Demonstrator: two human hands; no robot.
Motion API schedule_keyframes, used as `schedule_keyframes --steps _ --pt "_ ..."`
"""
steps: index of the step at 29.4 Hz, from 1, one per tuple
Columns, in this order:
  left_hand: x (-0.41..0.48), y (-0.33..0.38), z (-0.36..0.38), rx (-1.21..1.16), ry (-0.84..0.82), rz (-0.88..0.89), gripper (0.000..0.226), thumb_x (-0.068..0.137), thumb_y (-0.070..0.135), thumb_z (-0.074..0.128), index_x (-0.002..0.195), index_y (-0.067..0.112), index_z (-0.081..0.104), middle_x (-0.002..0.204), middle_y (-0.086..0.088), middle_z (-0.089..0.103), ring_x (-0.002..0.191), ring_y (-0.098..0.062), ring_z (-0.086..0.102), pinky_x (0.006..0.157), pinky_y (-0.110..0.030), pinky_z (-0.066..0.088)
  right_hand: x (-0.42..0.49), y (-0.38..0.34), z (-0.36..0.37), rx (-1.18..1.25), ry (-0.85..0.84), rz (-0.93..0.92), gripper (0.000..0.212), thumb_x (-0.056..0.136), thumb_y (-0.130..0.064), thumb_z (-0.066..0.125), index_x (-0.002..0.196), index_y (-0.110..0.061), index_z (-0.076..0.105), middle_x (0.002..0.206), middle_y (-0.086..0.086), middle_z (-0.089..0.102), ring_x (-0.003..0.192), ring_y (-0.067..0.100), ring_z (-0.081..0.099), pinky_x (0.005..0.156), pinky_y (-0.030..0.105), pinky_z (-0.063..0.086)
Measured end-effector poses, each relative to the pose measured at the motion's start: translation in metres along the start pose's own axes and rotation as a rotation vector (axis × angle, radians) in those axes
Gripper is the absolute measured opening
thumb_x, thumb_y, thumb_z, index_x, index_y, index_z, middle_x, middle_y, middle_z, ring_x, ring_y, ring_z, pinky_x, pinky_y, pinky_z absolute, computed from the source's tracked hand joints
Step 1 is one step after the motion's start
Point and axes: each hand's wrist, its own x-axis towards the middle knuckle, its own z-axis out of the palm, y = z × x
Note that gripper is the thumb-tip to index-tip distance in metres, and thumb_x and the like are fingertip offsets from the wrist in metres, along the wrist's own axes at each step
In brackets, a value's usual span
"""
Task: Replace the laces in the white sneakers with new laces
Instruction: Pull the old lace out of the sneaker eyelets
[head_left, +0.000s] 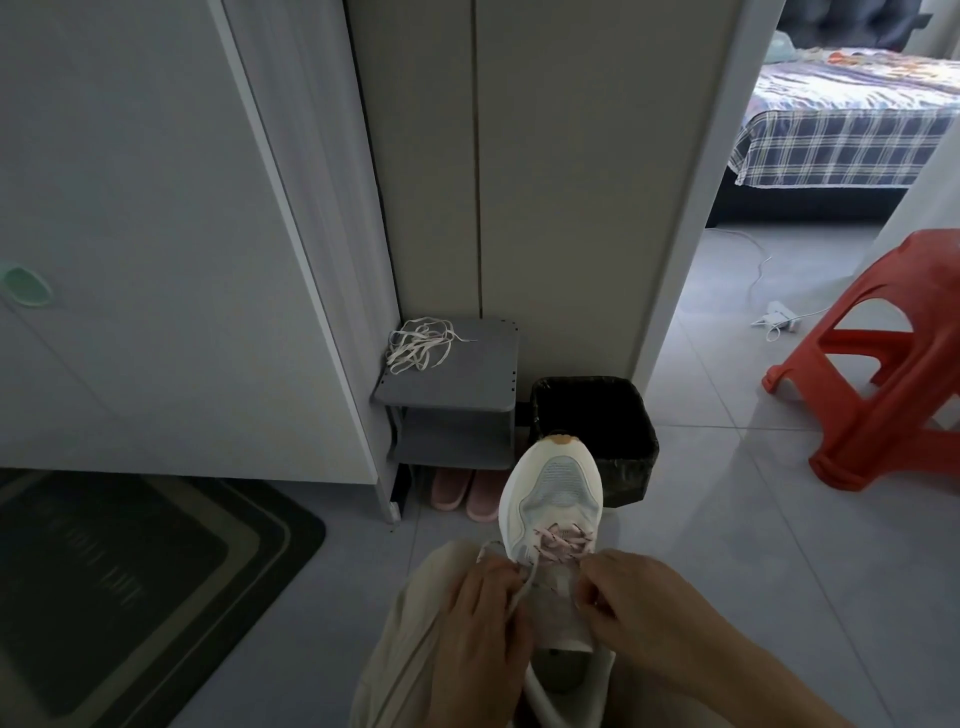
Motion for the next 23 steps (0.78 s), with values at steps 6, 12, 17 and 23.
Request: schedule_keyframes --steps 6,12,17,23 --pt "-0.006 -0.004 0.007 -0.011 -0.063 -0.043 0.010 0.074 0.027 0.050 0.082 0.026 0.056 0.087 0.012 0.063 0.085 0.004 0.047 0.095 -0.003 0.019 -0.003 0.011 -0.028 0.235 -0.301 0.024 0.020 0.089 -0.026 0.053 0.072 -0.034 0.047 0.077 -0.012 0.053 0.065 0.000 0.046 0.066 0.016 0.041" --pt "0.005 -0.003 -0.008 -0.047 -0.023 0.012 0.012 0.074 0.020 0.051 0.064 0.015 0.055 0.073 0.010 0.056 0.074 0.013 0.028 0.079 0.005 0.023 -0.021 0.067 -0.053 0.125 0.129 0.312 0.020 0.089 -0.023 0.057 0.070 -0.026 0.051 0.067 -0.006 0.057 0.062 0.008 0.053 0.058 0.014 0.041" --pt "0.007 -0.001 -0.006 -0.100 -0.062 0.023 0.011 0.073 0.020 0.053 0.064 0.014 0.056 0.076 0.013 0.051 0.070 0.011 0.034 0.075 0.007 0.026 -0.018 0.053 -0.033 0.117 0.287 0.282 0.012 0.090 -0.025 0.055 0.103 -0.026 0.054 0.106 -0.002 0.056 0.087 0.007 0.053 0.074 0.014 0.040" --pt "0.002 -0.004 -0.004 -0.041 -0.103 0.065 0.012 0.084 0.032 0.051 0.081 0.027 0.062 0.085 0.015 0.051 0.078 0.008 0.039 0.085 -0.004 0.034 -0.001 -0.001 0.016 0.056 0.083 0.259 0.047 0.087 -0.049 0.052 0.128 -0.031 0.040 0.129 -0.012 0.044 0.115 0.005 0.044 0.100 0.018 0.033"
